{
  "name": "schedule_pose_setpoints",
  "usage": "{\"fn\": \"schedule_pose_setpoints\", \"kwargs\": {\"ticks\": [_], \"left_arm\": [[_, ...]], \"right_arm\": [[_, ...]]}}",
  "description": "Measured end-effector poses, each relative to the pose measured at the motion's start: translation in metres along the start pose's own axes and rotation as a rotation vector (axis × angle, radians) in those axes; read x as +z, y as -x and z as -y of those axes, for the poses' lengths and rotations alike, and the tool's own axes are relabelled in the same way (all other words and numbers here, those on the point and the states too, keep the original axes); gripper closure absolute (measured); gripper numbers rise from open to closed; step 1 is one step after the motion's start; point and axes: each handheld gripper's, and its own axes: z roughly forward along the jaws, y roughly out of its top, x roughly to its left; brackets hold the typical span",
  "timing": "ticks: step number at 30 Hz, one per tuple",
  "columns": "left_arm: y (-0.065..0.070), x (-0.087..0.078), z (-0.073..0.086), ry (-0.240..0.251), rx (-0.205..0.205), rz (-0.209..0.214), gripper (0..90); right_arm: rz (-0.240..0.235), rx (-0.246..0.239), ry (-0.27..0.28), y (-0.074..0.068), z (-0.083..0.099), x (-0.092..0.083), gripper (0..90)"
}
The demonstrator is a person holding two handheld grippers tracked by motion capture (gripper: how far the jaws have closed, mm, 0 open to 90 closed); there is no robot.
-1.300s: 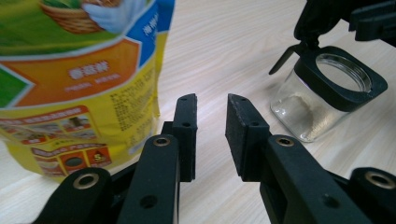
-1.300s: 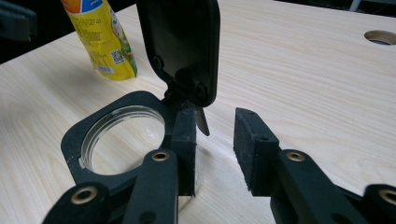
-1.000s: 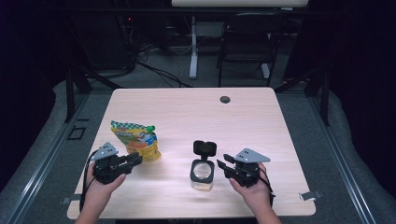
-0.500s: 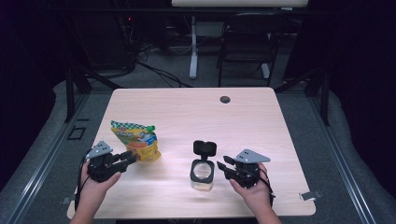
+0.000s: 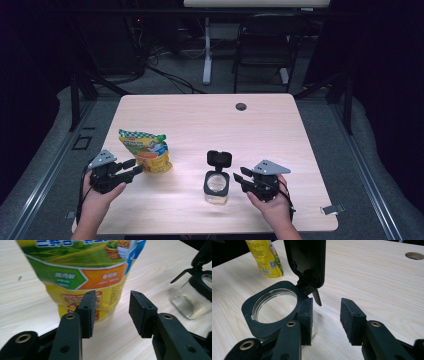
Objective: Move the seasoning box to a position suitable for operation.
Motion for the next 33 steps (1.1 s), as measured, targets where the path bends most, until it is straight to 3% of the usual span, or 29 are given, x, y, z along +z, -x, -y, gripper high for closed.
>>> {"fn": "schedule_pose_setpoints", "kwargs": {"ticks": [12, 14, 18, 22, 33], "left_arm": [[-0.026, 0.0, 0.004, 0.003, -0.014, -0.018, 48.0], [-0.029, 0.001, 0.005, 0.029, 0.005, -0.014, 48.0], [-0.037, 0.004, 0.005, 0.03, 0.009, -0.02, 47.3], [-0.047, 0.01, 0.005, 0.021, -0.031, -0.013, 46.6], [-0.052, 0.03, 0.002, -0.008, -0.018, 0.007, 37.2]], "right_arm": [[0.007, 0.025, -0.003, 0.004, 0.002, -0.002, 61.8], [0.011, 0.021, -0.004, 0.005, 0.002, -0.001, 61.7], [0.014, 0.026, -0.008, 0.006, 0.003, 0.0, 61.5], [0.02, 0.034, -0.011, 0.006, 0.006, -0.002, 61.3], [0.043, 0.054, 0.001, 0.009, 0.014, -0.018, 60.8]]}}
